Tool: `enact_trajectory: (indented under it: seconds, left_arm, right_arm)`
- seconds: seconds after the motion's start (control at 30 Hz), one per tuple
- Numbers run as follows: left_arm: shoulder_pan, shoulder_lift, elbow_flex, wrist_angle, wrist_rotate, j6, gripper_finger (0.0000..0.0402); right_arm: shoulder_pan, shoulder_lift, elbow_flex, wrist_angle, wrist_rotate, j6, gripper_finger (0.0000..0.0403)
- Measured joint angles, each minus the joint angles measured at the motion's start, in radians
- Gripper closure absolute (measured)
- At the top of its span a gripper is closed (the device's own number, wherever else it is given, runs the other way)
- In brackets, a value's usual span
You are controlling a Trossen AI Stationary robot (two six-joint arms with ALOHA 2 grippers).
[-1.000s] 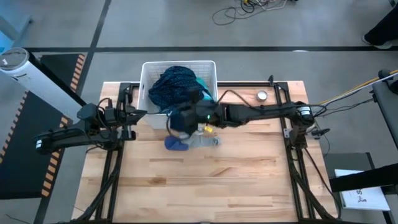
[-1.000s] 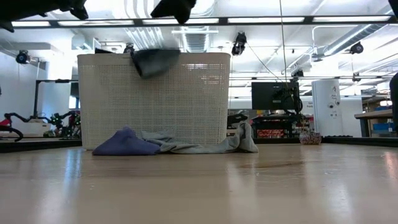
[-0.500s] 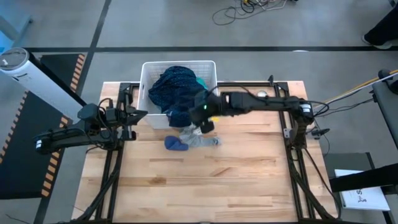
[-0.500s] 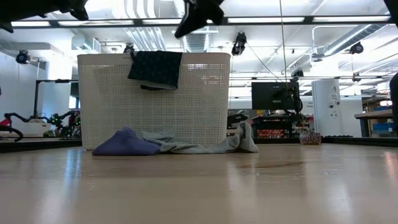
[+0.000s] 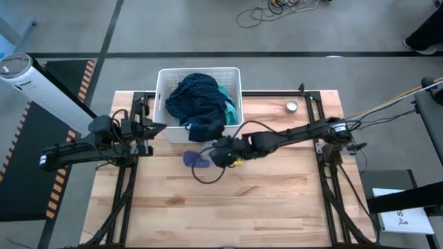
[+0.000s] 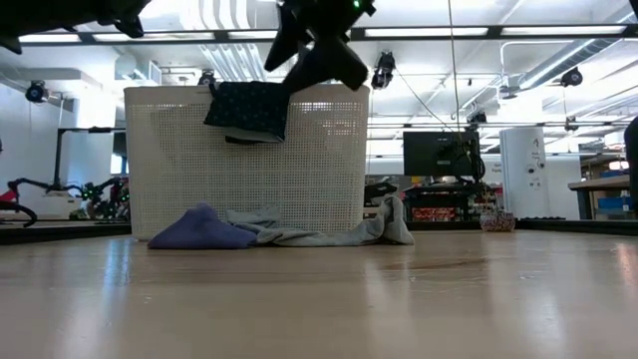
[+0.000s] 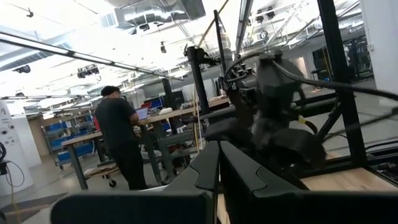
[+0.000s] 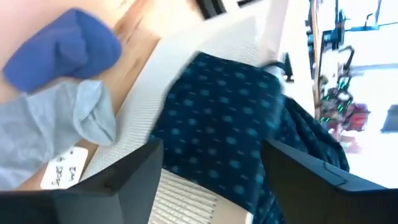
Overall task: Sort clothes
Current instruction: Put the dark blue polo shirt into the white laundry bin
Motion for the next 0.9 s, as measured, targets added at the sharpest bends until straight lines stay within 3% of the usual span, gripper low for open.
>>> enact_trajectory:
  seconds: [0.17,0.43,0.9]
  left_arm:
    - [0.0,0.015,0.0,0.0,-0.001,0.025,0.0402]
    - [0.0,0.031,0.0,0.0,-0.002,0.026,0.0402]
    - [0.0,0.036,0.0,0.01,-0.002,0.03,0.0402]
  right_arm:
    - [0.02,0.0,-0.08,0.092,0.037,-0.11,0.0136]
    - [0.021,0.001,-0.178,0.239,0.102,-0.25,0.0157]
    - [0.005,0.053,-0.209,0.362,0.049,-0.372,0.0176]
